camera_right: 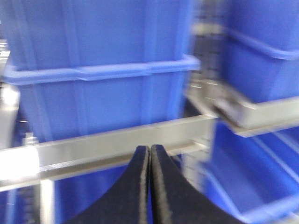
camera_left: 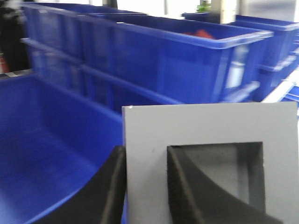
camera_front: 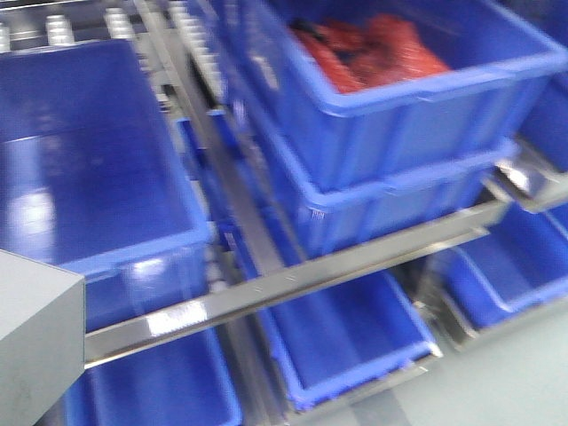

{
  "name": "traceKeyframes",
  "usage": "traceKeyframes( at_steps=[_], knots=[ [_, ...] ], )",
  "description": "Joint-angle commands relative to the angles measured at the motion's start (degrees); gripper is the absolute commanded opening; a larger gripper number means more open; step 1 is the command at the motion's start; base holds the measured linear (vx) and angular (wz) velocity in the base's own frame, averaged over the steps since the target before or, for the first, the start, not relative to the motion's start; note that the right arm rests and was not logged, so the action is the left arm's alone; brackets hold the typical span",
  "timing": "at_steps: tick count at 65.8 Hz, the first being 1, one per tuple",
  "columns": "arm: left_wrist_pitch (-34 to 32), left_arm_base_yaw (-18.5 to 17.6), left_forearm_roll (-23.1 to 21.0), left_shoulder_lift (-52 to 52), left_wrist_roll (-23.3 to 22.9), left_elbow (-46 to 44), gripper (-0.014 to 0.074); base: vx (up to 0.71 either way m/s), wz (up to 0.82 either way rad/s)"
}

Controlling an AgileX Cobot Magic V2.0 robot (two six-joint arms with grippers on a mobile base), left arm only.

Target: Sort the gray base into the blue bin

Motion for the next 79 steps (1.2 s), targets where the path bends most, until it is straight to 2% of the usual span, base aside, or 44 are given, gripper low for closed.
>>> traceKeyframes(
  at_steps=[1, 36, 79],
  knots=[
    [-6.22, -0.23, 0.05, 0.60, -0.77, -1.62, -0.0006, 0.17, 0.66],
    [-6.22, -0.23, 0.05, 0.60, -0.77, -1.62, -0.0006, 0.13, 0.51],
    [-6.22, -0.23, 0.05, 0.60, -0.77, -1.62, -0.0006, 0.05, 0.16]
  ],
)
